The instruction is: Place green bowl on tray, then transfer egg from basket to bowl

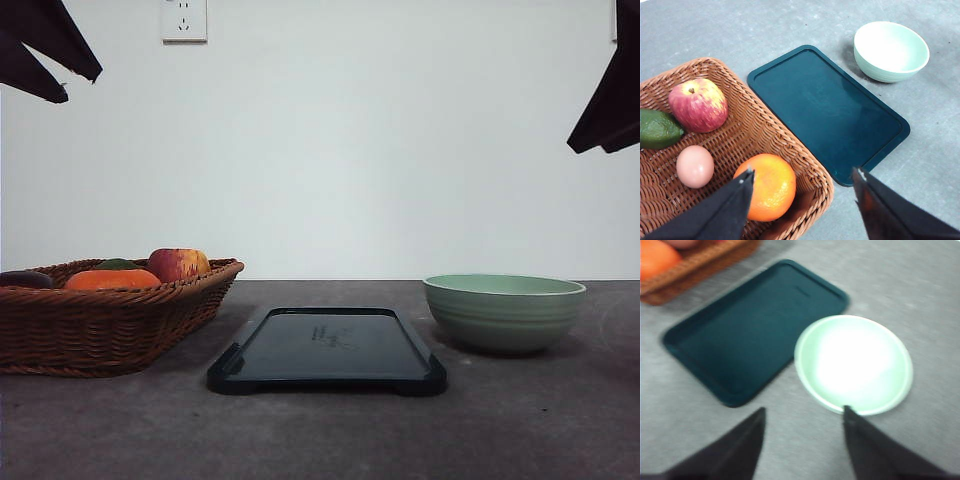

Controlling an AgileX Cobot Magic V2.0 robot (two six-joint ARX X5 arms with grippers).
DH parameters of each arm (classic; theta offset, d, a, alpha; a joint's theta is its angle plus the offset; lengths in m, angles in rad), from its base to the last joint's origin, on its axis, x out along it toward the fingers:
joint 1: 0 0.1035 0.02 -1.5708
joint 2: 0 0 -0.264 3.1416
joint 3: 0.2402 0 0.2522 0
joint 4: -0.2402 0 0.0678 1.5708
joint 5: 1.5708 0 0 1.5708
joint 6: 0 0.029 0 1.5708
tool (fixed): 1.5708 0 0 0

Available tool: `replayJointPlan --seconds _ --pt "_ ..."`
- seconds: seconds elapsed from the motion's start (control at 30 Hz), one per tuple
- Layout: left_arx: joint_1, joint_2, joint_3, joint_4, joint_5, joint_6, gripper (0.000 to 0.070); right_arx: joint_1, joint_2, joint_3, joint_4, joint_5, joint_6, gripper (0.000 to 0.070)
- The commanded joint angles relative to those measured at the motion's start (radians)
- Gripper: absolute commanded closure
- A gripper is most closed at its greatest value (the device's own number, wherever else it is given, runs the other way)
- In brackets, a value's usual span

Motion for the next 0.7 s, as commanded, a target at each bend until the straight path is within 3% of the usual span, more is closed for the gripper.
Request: replayJointPlan --seconds 0.0,0.2,0.33,0.53,0.67 --pt "-0.004 0.010 0.017 0.011 0.004 0.004 0.0284 0.005 0.004 0.020 0.006 0.013 0.027 0.0347" --pt "-0.003 0.010 0.017 0.042 -0.008 -0.107 0.0284 0.004 0.028 0.076 -0.013 0.089 0.216 0.0347" --pt "-0.003 0.010 0.017 0.069 -0.038 -0.182 0.0284 -0.011 0.122 0.201 -0.134 0.142 0.309 0.0348" --pt "-0.004 0.011 0.017 0.088 -0.055 -0.226 0.0284 -0.056 0.360 0.428 -0.357 0.144 0.375 0.0349" --pt "-0.004 0.011 0.017 0.085 -0.055 -0.226 0.0284 -0.084 0.517 0.547 -0.416 0.141 0.382 0.0349"
